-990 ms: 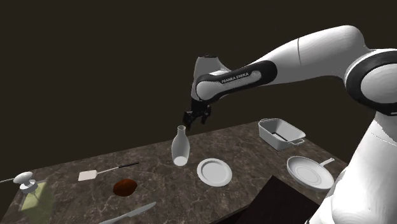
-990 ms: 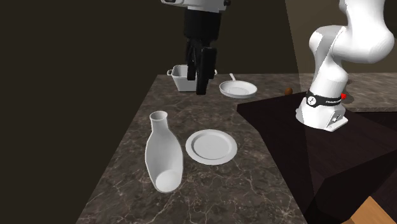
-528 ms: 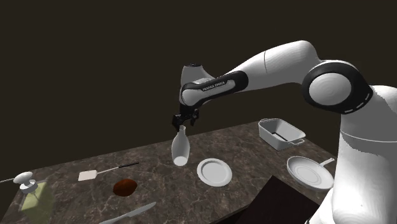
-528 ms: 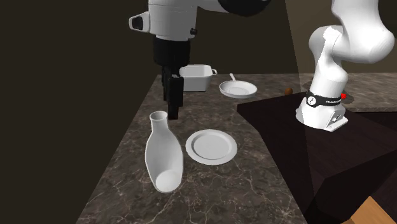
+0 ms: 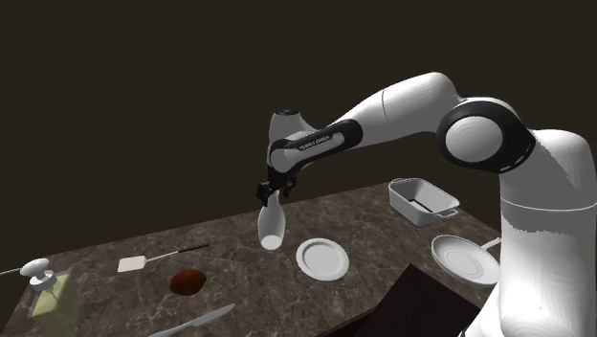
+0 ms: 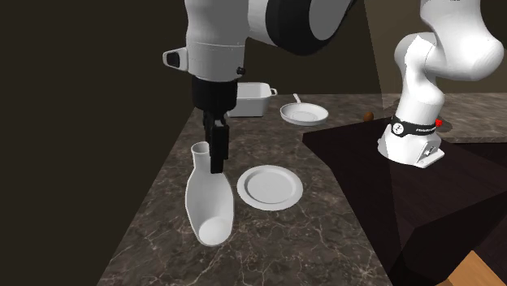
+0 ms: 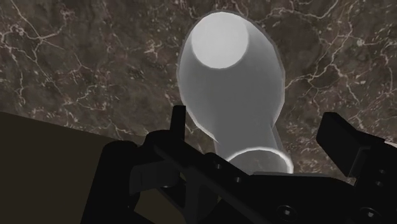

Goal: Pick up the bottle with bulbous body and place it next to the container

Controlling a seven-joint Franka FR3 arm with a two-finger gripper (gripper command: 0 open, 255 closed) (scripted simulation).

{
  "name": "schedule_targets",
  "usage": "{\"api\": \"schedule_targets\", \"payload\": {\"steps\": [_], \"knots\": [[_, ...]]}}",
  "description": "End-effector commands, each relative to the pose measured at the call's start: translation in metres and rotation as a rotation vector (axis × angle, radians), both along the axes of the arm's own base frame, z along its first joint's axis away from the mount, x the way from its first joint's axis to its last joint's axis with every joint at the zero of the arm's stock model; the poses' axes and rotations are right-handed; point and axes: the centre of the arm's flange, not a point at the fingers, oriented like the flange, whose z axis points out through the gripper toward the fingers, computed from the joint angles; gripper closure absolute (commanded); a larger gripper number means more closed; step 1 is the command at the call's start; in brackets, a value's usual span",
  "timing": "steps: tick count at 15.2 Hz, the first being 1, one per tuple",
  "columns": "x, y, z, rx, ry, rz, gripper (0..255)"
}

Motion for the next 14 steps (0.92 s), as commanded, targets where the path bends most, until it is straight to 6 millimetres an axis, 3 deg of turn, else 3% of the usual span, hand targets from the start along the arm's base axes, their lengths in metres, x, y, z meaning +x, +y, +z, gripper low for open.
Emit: {"api": "schedule_targets", "payload": {"steps": [1, 7, 8, 14], "knots": [[0.0014, -0.0006, -0.0033, 0.0, -0.001, 0.0, 0], [0.0014, -0.0006, -0.0033, 0.0, -0.001, 0.0, 0], [0.0014, -0.0006, -0.0033, 0.0, -0.001, 0.0, 255], [0.0015, -0.0004, -0.0035, 0.0, -0.001, 0.0, 255]]}}
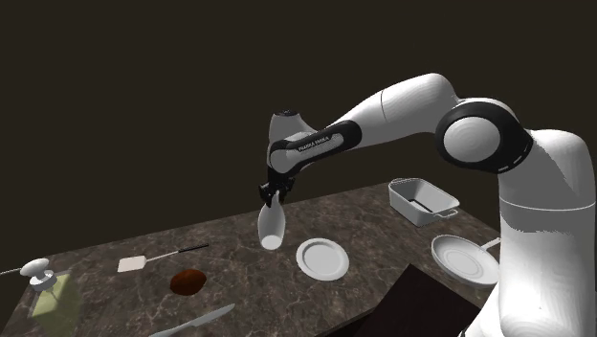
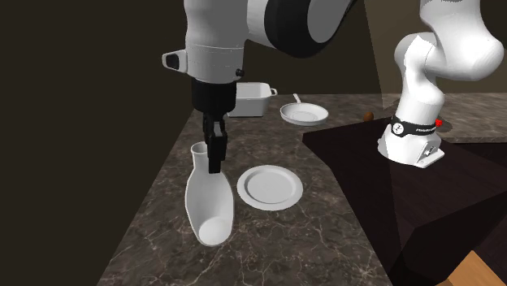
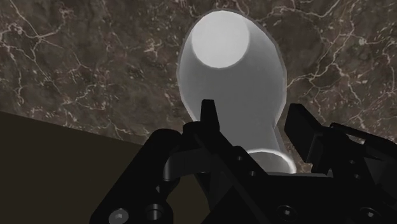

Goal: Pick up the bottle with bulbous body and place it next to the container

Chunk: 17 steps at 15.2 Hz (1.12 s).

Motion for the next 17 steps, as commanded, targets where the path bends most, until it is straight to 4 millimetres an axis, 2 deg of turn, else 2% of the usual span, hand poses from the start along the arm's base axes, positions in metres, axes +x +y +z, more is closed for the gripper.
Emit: {"api": "schedule_targets", "payload": {"steps": [1, 3, 17], "knots": [[0.0, 0.0, -0.001, 0.0, 0.001, 0.0, 255], [0.0, 0.0, 0.0, 0.0, 0.001, 0.0, 255], [0.0, 0.0, 0.073, 0.0, 0.001, 0.0, 255]]}}
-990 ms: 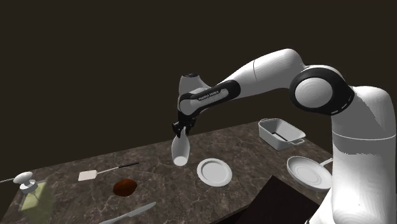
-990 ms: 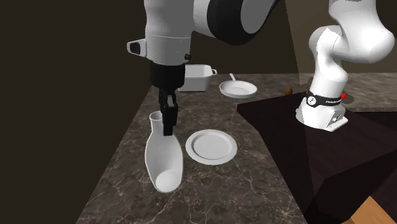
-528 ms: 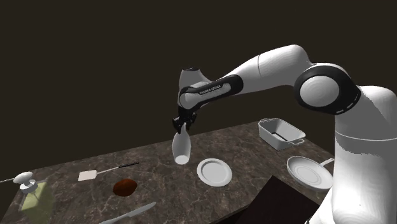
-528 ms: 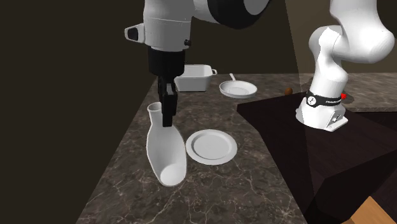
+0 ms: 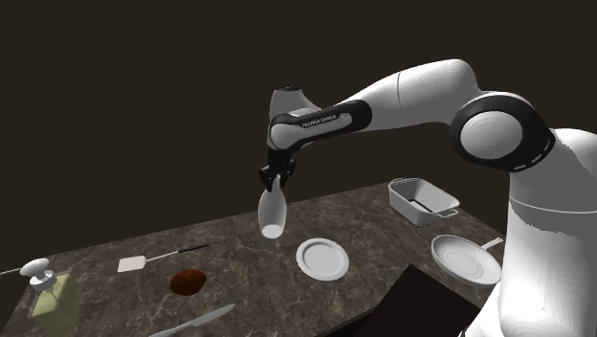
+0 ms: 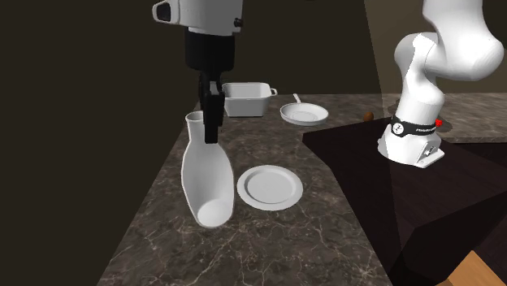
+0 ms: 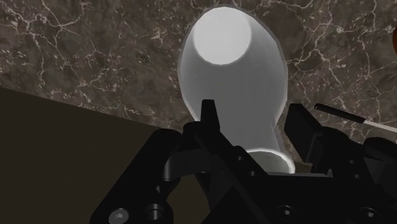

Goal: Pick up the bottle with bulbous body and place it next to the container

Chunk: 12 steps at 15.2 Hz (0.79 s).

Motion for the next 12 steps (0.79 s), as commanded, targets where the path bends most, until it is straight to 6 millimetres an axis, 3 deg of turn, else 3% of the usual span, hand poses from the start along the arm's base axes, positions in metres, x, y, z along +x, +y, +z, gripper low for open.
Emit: {"api": "schedule_targets", "payload": {"steps": [1, 12], "knots": [[0.0, 0.0, 0.012, 0.0, 0.0, 0.0, 255], [0.0, 0.0, 0.07, 0.0, 0.0, 0.0, 255]]}}
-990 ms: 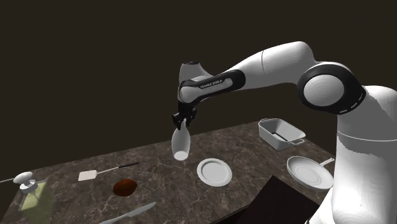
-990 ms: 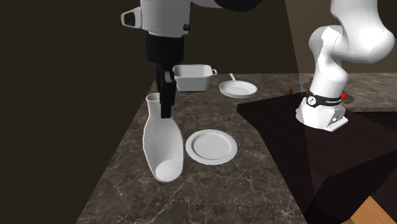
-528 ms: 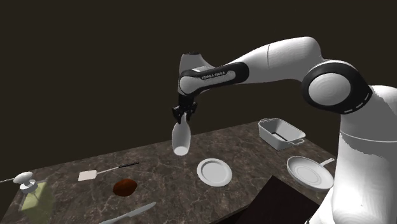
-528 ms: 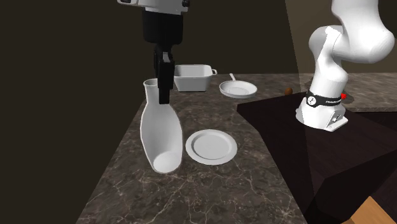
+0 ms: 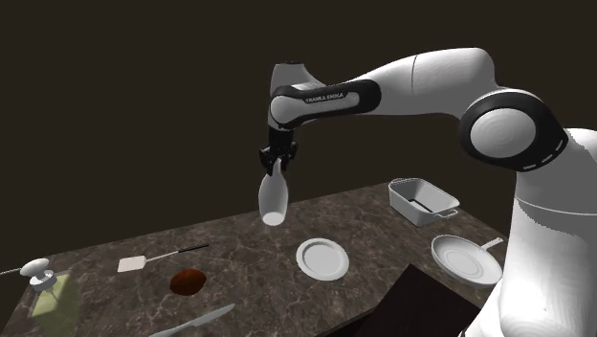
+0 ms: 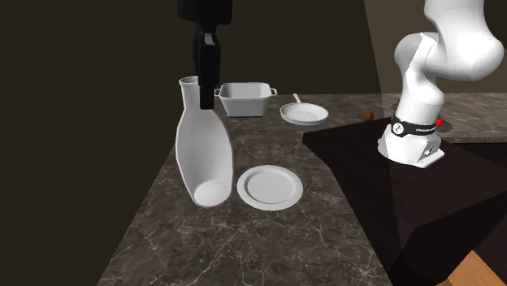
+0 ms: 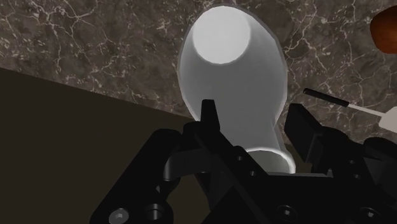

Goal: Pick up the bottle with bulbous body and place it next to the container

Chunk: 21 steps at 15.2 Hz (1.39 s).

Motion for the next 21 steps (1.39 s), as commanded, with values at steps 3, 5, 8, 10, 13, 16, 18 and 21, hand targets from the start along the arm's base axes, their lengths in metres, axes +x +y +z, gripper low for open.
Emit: {"api": "schedule_targets", "payload": {"steps": [3, 5, 8, 10, 13, 16, 18, 21], "knots": [[0.0, 0.001, 0.022, 0.0, 0.0, 0.0, 255], [0.0, 0.001, 0.032, 0.0, 0.0, 0.0, 255], [0.0, 0.001, 0.048, 0.0, 0.0, 0.0, 255], [0.0, 0.001, 0.059, 0.0, 0.0, 0.0, 255], [0.0, 0.001, 0.074, 0.0, 0.0, 0.0, 255], [0.0, 0.001, 0.09, 0.0, 0.0, 0.0, 255], [0.0, 0.001, 0.101, 0.0, 0.0, 0.0, 255], [0.0, 0.001, 0.117, 0.0, 0.0, 0.0, 255]]}}
